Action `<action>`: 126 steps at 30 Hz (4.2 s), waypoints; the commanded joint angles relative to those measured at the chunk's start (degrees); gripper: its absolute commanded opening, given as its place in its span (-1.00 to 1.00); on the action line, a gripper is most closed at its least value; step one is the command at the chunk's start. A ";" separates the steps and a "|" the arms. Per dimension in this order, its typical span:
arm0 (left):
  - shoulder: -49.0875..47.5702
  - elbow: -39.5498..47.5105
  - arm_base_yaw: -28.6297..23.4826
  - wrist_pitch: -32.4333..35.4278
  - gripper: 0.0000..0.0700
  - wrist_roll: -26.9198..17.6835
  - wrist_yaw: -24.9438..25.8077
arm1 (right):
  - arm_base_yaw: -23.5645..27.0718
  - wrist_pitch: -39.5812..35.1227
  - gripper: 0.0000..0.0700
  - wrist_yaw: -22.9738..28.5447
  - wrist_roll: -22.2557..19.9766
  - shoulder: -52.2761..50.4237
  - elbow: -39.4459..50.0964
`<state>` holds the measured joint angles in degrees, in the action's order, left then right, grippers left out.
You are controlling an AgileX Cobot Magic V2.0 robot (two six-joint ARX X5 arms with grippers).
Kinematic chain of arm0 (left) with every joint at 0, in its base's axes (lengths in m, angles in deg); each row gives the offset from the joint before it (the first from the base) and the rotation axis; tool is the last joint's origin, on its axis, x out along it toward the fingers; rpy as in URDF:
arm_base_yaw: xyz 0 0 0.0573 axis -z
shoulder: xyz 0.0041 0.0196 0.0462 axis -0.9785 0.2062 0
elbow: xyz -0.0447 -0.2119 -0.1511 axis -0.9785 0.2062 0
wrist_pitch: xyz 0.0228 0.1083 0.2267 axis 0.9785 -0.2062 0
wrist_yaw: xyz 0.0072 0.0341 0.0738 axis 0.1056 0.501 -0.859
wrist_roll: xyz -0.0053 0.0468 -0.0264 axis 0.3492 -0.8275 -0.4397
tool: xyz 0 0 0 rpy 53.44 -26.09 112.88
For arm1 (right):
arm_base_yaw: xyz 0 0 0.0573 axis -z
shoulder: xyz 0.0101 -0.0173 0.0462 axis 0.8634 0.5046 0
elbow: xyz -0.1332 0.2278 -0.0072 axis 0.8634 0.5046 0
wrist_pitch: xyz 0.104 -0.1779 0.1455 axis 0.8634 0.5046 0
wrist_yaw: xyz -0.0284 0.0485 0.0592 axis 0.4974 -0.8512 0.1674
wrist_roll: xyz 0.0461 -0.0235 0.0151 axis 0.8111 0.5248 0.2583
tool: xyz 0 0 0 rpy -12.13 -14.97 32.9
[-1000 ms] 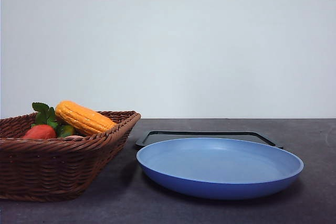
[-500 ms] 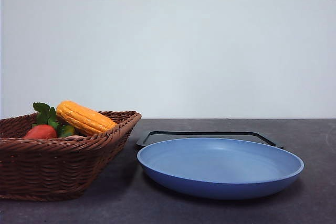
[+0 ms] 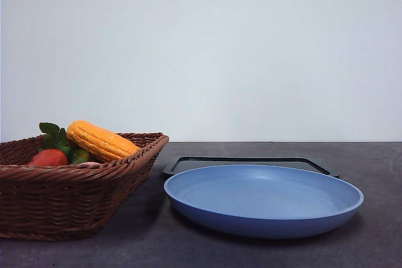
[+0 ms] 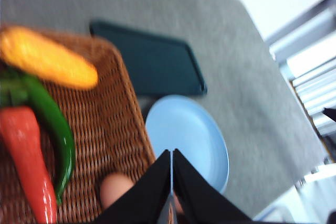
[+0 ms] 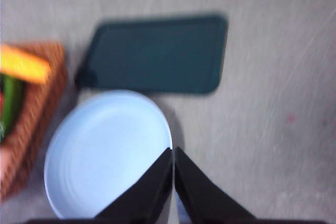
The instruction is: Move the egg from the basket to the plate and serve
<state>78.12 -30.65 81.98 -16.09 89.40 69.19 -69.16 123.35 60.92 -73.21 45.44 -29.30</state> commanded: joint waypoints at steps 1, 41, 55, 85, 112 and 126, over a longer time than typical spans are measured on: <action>0.75 -0.81 0.51 -0.06 -1.00 -2.12 0.83 | -0.84 0.48 -1.00 -0.22 -1.97 1.15 -0.74; 2.39 -0.81 4.21 -2.55 0.06 -1.42 0.81 | -4.28 -25.02 -0.35 -11.90 4.17 36.57 11.76; 2.42 -0.81 5.35 -2.67 0.20 -1.57 0.78 | -4.63 -26.80 -1.00 -11.58 4.86 36.98 11.69; 38.41 -10.25 35.78 -5.91 0.22 -0.15 -34.64 | -4.50 -9.81 -1.00 -3.64 2.64 11.59 11.28; 46.72 -10.25 35.84 -5.23 -0.11 -0.77 -39.59 | -4.50 -9.08 -1.00 -3.65 2.48 11.37 11.28; 46.63 -10.38 35.82 -5.59 -0.38 -0.98 -42.12 | -4.50 -9.06 -1.00 -3.65 2.48 11.37 11.28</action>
<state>123.78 -40.29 117.39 -21.45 89.01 27.78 -73.52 114.83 57.49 -70.07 56.67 -17.22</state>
